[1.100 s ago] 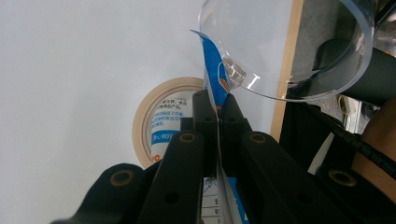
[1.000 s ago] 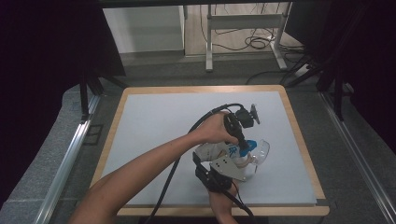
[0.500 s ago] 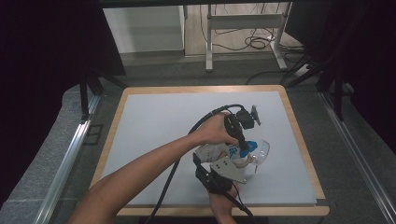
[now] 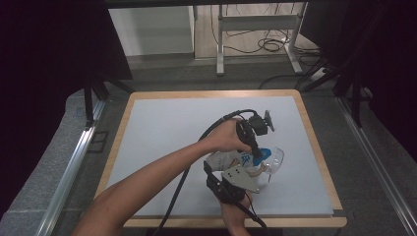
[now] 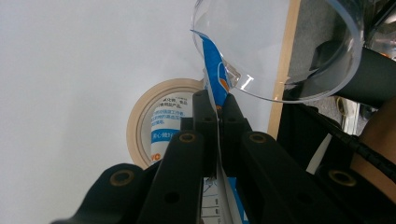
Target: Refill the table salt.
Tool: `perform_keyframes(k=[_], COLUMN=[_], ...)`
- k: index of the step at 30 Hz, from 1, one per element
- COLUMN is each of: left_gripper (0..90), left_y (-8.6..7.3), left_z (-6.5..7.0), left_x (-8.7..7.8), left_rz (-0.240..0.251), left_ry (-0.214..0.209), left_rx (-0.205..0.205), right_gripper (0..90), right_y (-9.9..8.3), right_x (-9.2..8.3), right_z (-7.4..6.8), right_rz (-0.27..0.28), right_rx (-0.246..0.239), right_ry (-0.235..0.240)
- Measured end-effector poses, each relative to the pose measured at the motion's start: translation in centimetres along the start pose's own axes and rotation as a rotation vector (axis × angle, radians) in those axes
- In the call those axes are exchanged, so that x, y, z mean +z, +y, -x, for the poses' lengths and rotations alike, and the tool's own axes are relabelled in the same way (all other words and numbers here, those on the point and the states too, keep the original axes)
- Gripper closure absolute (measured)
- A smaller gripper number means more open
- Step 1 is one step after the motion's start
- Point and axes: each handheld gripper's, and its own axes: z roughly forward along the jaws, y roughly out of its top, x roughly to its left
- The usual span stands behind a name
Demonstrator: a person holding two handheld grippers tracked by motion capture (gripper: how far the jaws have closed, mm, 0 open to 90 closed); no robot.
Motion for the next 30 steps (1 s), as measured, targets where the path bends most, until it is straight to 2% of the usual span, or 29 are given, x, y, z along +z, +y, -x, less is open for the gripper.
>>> perform_keyframes(k=[9, 18, 25, 30], left_gripper=[89.7, 89.6, 89.6, 89.6], left_y=[0.09, 0.41, 0.44, 0.28], left_z=[-0.32, -0.15, -0.18, -0.05], left_x=[-0.16, -0.03, -0.04, 0.01], left_rz=[-0.004, -0.029, -0.027, -0.017], left_ry=[0.002, -0.008, -0.006, -0.014], left_rx=[-0.002, 0.001, 0.011, 0.007], right_gripper=[58.6, 58.6, 58.6, 58.7], right_y=[0.36, 0.40, 0.41, 0.32], right_x=[0.35, 0.33, 0.32, 0.31], right_z=[-0.01, -0.19, -0.19, -0.27], right_rz=[0.001, 0.022, 0.022, 0.020], right_rx=[0.004, 0.030, 0.030, 0.010], right_ry=[-0.004, -0.020, -0.026, -0.038])
